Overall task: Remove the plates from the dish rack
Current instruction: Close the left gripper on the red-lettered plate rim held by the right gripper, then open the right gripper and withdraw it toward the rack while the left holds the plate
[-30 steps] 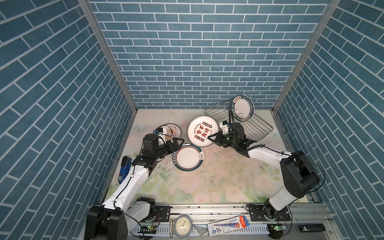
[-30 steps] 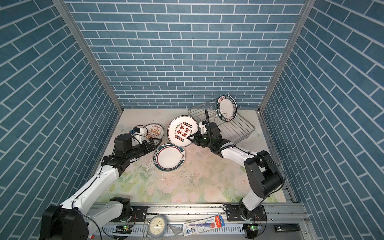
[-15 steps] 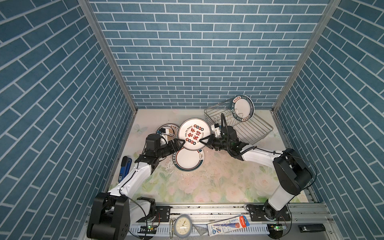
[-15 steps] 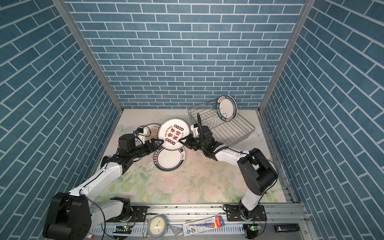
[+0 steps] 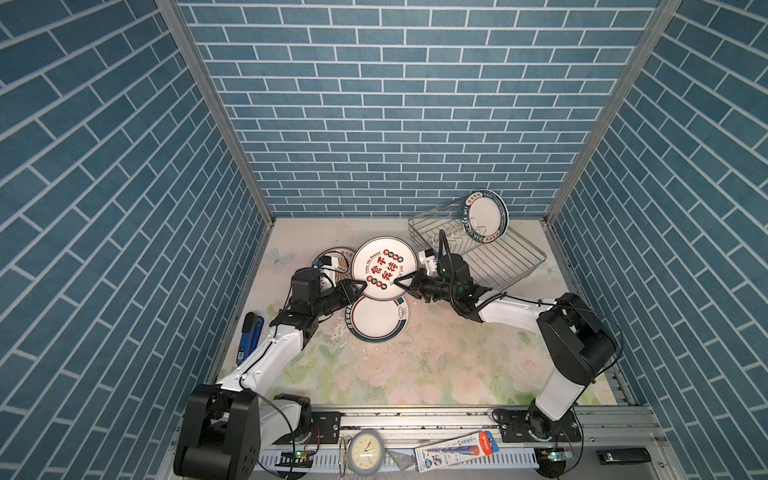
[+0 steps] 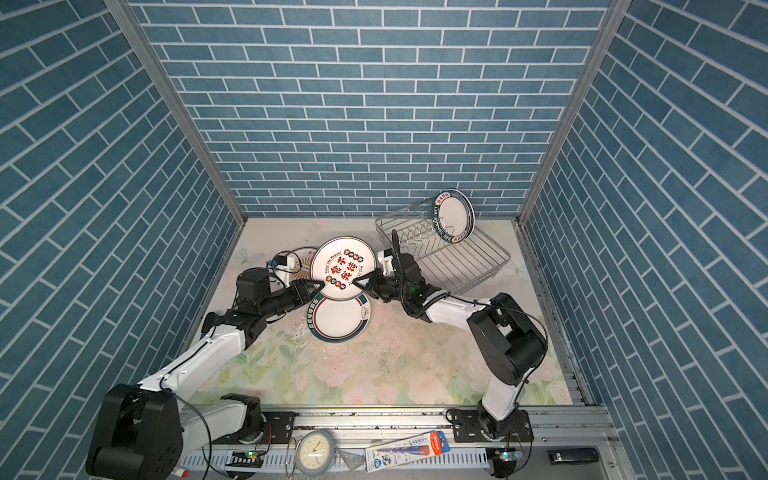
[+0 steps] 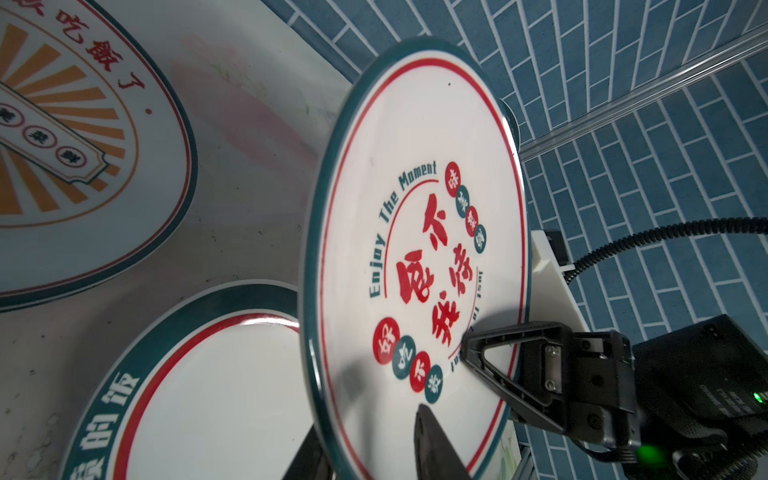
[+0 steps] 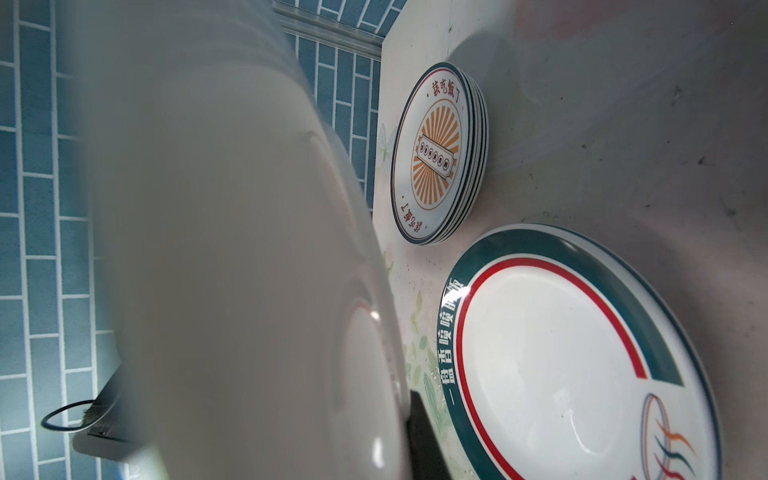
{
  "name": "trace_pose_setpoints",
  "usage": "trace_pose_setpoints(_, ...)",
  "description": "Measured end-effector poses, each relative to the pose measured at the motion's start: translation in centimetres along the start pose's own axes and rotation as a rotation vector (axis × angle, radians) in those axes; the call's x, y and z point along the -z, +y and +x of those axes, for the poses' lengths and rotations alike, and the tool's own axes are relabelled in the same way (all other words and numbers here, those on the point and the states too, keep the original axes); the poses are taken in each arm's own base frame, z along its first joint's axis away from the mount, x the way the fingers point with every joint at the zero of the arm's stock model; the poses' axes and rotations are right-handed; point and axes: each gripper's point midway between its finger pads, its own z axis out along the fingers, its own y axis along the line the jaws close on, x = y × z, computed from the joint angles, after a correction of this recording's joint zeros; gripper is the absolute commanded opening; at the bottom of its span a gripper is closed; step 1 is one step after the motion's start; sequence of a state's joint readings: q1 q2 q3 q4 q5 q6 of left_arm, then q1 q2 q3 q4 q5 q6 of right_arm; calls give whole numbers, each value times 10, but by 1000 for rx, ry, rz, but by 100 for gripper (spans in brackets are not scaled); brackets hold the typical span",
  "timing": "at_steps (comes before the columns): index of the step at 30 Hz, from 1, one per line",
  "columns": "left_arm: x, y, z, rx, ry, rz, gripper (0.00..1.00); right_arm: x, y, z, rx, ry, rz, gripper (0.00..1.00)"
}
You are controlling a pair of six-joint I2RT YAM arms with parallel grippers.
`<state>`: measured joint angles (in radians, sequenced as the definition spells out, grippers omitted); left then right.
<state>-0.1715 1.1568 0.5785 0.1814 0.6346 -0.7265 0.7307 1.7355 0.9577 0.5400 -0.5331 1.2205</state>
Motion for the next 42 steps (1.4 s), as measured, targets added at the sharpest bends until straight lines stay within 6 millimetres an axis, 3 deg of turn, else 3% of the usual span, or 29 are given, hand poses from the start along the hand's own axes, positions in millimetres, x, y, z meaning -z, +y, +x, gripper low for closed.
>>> trace_pose_setpoints(3, 0, 0, 1, 5, 4, 2, 31, -3, 0, 2, -4, 6, -9, 0)
trace_pose_setpoints(5, 0, 2, 3, 13, 6, -2, 26, -5, -1, 4, -9, 14, -13, 0)
trace_pose_setpoints(8, 0, 9, 5, 42, 7, -24, 3, -7, -1, 5, -14, 20, -18, 0)
trace_pose_setpoints(9, 1, 12, 4, 95, 1, -33, 0, -7, -1, 8, 12, 32, -21, 0)
trace_pose_setpoints(13, 4, 9, -6, 164, -21, -23, 0, -9, 1, 10, 13, 45, -40, 0)
trace_pose_setpoints(15, 4, 10, -5, 167, -18, -27, 0, -9, 0, 11, 7, 49, -37, 10)
trace_pose_setpoints(22, 3, 20, 13, 148, 41, -86, 0, -11, -26, 27, 26, 80, 99, 69)
trace_pose_setpoints(24, 5, 24, 21, 153, 66, -110, 0, -8, -29, 31, 72, 91, 151, 72)
trace_pose_setpoints(27, 12, 21, 24, 144, 73, -125, 0, 5, -30, 34, 147, 96, 228, 82)
trace_pose_setpoints(29, 18, 19, 25, 135, 71, -135, 0, 16, -24, 30, 207, 82, 268, 83)
trace_pose_setpoints(30, 21, 17, 25, 134, 70, -140, 0, 22, -20, 26, 239, 70, 287, 98)
trace_pose_setpoints(35, 26, 15, 24, 134, 80, -168, 0, 56, 1, 7, 394, 5, 404, 99)
trace_pose_setpoints(42, 21, 34, 41, 185, 158, -232, 0, 123, -9, -25, 557, -68, 708, 99)
